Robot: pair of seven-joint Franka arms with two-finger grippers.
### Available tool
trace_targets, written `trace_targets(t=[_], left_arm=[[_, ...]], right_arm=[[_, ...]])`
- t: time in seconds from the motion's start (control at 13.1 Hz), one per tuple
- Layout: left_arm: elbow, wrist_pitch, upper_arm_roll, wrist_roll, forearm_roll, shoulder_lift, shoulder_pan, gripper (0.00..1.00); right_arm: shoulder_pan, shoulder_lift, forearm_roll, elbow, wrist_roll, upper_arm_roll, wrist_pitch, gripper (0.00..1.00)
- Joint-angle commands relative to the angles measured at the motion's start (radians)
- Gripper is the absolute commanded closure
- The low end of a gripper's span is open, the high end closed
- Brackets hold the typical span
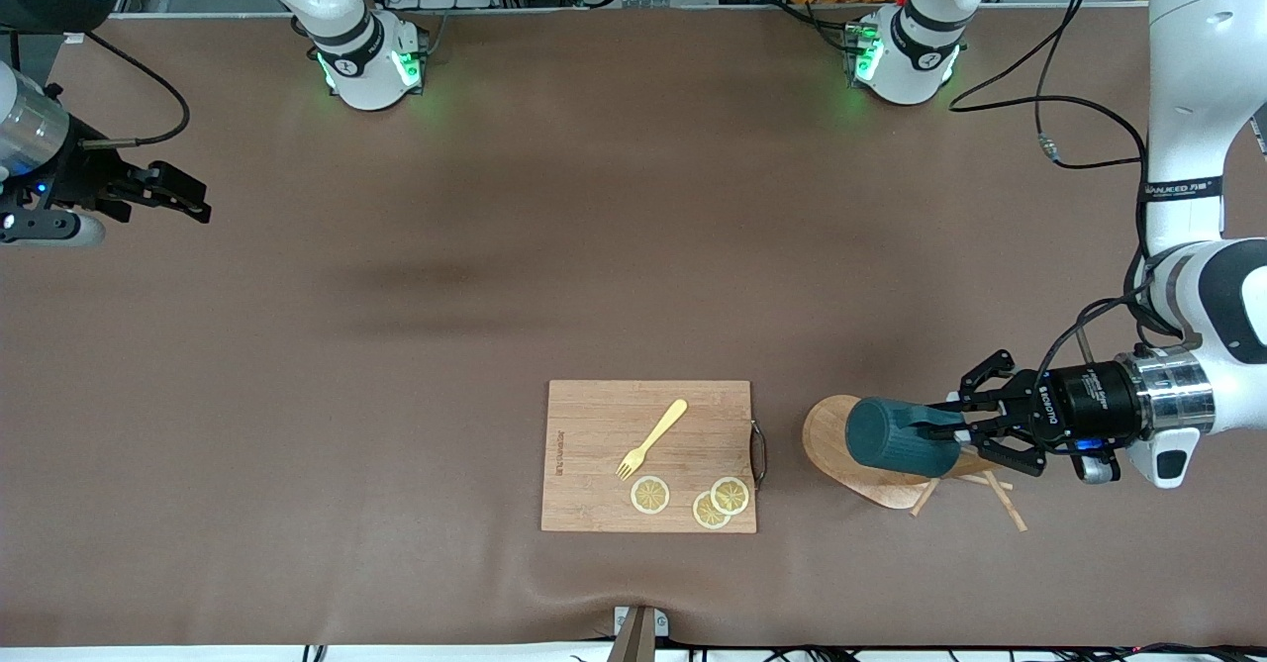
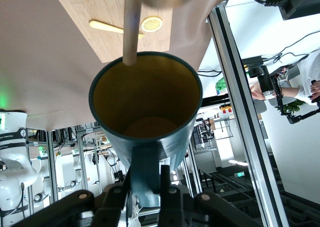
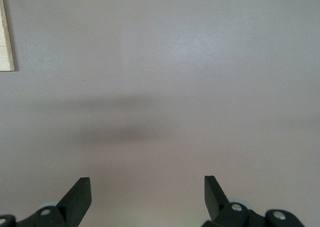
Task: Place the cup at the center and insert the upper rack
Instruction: 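Hold the mug on the peg with the left gripper, settling it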
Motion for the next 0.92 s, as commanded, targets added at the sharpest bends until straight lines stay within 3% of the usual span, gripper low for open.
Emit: trace_targets(t=[0.0, 0.84], left_arm=[[-0.002, -0.037, -0.008, 0.05, -0.016, 0.006, 0.024, 1.0], [-0.056, -0.056, -0.007, 0.205, 0.021, 0.029, 0.053, 1.0]], right_arm=[[-0.019, -0.027, 0.011, -0.017, 0.001, 0.015, -0.002, 0.0], [-0.019, -0.027, 0.019, -0.017, 0.001, 0.015, 0.0, 0.0]])
